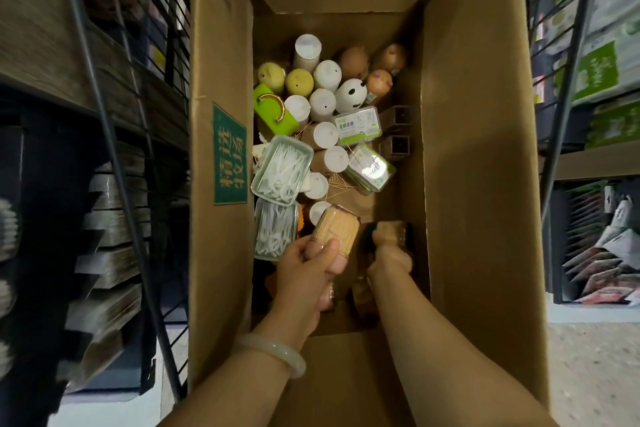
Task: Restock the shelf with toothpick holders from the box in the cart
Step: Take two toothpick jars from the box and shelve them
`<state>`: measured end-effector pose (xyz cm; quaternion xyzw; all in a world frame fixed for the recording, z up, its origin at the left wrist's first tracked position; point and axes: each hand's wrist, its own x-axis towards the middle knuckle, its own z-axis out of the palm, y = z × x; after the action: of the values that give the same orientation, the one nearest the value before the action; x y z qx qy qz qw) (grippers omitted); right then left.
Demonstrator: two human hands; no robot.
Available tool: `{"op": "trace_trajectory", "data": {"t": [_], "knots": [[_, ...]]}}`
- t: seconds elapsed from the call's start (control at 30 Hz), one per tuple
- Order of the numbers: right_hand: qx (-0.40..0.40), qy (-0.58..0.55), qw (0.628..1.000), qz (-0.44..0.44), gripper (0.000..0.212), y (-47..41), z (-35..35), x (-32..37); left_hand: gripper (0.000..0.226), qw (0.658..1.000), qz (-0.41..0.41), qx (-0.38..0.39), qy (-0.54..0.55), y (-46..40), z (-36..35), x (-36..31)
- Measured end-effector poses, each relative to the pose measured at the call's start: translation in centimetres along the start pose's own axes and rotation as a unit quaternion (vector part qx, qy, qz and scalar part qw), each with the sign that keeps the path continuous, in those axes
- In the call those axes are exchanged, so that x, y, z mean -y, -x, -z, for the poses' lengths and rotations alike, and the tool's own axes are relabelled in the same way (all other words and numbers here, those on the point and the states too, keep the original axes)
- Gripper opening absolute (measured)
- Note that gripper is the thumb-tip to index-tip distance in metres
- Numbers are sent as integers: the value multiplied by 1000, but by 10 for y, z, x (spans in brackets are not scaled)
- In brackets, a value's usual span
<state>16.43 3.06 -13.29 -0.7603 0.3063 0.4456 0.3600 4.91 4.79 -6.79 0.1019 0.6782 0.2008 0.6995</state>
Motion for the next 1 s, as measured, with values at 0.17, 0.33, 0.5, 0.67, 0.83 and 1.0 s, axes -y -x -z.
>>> {"op": "trace_trajectory", "data": {"t": [0.17,0.33,0.5,0.67,0.83,1.0], "knots": [[83,-1,992,93,46,37,-15,16,43,999,-31,1,-12,8,4,-15],[218,48,953,206,27,75,9,33,18,993,-94,74,-10,26,4,-53],[284,107,893,331,35,106,46,52,32,986,-105,131,-2,52,2,-69],[340,164,843,384,35,132,86,67,32,970,-139,196,-47,85,11,-71],[377,184,797,434,37,160,129,63,41,949,-194,244,-56,131,25,-53],[418,193,744,484,40,189,183,44,42,934,-256,249,-11,197,43,-10]]}}
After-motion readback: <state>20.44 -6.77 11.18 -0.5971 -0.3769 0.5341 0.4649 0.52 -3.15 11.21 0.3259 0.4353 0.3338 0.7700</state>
